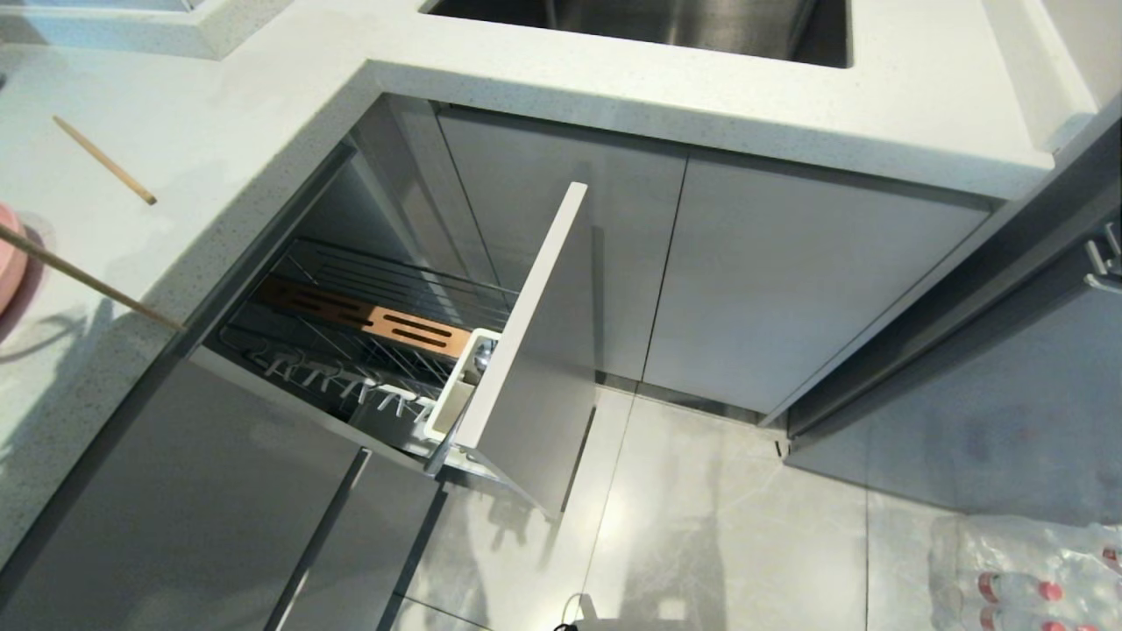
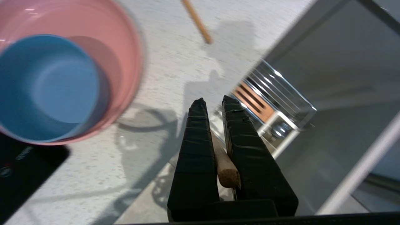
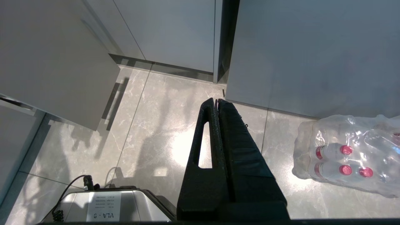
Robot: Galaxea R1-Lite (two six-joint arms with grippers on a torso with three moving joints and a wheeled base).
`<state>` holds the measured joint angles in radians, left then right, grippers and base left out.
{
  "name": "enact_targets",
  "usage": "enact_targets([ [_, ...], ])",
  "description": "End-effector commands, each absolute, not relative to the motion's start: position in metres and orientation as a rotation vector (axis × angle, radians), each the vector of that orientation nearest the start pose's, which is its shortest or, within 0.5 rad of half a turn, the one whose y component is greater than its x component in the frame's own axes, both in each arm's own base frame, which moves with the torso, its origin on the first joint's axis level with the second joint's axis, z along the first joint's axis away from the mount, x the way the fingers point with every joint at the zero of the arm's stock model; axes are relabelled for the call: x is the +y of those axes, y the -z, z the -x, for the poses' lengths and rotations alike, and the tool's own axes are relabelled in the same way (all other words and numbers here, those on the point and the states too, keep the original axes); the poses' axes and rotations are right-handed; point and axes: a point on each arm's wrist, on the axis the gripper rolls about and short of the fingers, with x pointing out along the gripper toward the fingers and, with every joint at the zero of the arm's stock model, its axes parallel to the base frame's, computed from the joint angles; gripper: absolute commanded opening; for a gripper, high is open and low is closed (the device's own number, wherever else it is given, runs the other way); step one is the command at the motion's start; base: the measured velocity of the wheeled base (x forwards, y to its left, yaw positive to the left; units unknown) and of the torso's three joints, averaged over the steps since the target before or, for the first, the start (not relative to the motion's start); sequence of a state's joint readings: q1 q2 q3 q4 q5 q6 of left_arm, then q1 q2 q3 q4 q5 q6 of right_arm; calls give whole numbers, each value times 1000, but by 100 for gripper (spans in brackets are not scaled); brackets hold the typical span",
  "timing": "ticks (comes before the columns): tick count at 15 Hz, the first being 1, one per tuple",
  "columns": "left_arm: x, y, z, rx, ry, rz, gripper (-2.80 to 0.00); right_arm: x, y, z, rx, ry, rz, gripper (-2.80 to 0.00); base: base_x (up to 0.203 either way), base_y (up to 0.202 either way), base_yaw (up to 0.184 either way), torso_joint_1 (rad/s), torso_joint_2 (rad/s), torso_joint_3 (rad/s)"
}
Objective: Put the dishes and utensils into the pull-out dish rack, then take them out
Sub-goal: Take the chopsticks out of the cupboard
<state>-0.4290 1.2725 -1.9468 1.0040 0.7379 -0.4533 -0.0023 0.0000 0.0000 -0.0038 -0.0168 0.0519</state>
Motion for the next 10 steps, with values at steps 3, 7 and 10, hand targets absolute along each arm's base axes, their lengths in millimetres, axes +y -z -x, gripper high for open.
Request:
enact_targets([
  [3, -25, -427, -70, 203, -181, 287, -280, 0, -76, 23, -4, 19, -52, -280, 0, 0, 0, 0, 0, 0],
  [7, -22, -430, -59, 178, -118, 311, -280, 0, -76, 23, -4, 20, -52, -280, 0, 0, 0, 0, 0, 0],
  [10, -14, -443, -47, 51, -99, 401, -280, 0, -76, 23, -4, 18, -52, -280, 0, 0, 0, 0, 0, 0],
])
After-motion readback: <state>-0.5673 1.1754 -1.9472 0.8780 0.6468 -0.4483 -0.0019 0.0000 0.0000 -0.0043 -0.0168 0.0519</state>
